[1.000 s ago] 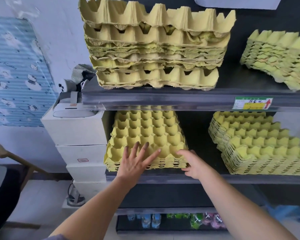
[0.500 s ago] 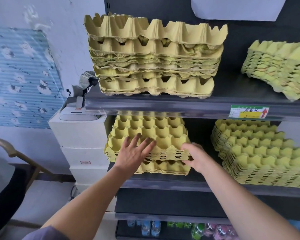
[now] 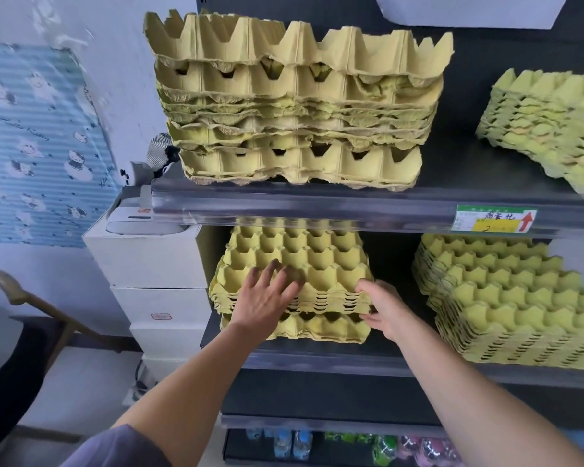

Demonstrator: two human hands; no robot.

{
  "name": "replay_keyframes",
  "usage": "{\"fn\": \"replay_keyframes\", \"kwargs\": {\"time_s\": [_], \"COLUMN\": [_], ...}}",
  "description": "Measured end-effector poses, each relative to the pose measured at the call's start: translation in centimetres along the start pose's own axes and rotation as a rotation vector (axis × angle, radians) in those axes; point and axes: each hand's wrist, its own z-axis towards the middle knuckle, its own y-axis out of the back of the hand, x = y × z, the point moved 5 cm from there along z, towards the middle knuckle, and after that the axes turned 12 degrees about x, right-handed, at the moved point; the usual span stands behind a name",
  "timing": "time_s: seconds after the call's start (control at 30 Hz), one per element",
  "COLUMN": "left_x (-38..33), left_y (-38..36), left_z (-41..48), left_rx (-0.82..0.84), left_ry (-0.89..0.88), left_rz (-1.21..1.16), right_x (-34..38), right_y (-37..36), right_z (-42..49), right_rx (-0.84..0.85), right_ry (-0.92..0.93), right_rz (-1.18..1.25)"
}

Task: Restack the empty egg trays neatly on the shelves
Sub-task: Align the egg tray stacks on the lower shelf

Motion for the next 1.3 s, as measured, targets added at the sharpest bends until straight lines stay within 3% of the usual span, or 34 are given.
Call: {"fn": "replay_keyframes", "kwargs": {"time_s": [0.27,0.7,0.87,0.93,1.03,1.1,1.2,1.3], "left_x": [-0.9,-1.9,-0.4,0.4,1.6,1.5,0.4,-0.2], "left_y": [0.8,3.1,4.9,5.6,5.2,4.2,2.4,1.7], "left_z": [0.3,-0.8,-1.5,-1.7,-0.8,-0.6,-1.4,-2.4], "left_rx": [-0.028,-0.106,-0.142,-0.146,-0.072,0.117,0.329,0.339], "left_ry": [0.026,-0.151,-0.119,-0.079,-0.039,-0.040,0.006,0.088], "left_rz": [-0.057,0.076,0.107,0.014,-0.355,-0.647,-0.664,-0.647], "right_x": [0.6,-0.7,-2.6,-3.4,-4.4,-5.0,-5.6,-5.9], "right_y": [-0.4,-0.3,-4.0,-6.5,-10.1,-11.9,-13.0,-12.3], "right_z": [-0.7,-6.5,-9.4,-10.0,-9.7,-9.3,-8.7,-8.2], "right_rx": [0.012,-0.056,-0.106,-0.152,-0.185,-0.141,-0.063,-0.047], "right_ry": [0.008,0.132,0.145,0.151,0.078,-0.016,-0.087,-0.086], "right_rz": [0.068,0.339,0.553,0.628,0.637,0.587,0.459,0.327]}}
